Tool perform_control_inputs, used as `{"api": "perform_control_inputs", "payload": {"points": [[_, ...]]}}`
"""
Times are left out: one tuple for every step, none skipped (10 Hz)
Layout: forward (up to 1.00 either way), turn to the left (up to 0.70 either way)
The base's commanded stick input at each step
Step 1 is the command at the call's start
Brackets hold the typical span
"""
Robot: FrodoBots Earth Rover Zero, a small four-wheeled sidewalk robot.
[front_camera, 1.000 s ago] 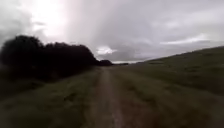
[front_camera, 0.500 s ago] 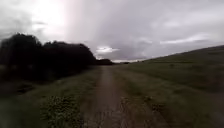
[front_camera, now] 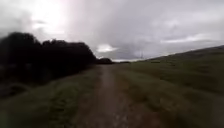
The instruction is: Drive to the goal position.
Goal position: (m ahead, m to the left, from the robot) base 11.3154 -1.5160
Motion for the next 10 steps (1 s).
{"api": "perform_control_inputs", "payload": {"points": [[0.7,0.0],[0.7,0.0],[0.7,0.0],[0.7,0.0],[0.7,0.0],[0.7,0.0],[0.7,0.0],[0.7,0.0],[0.7,0.0],[0.7,0.0]]}}
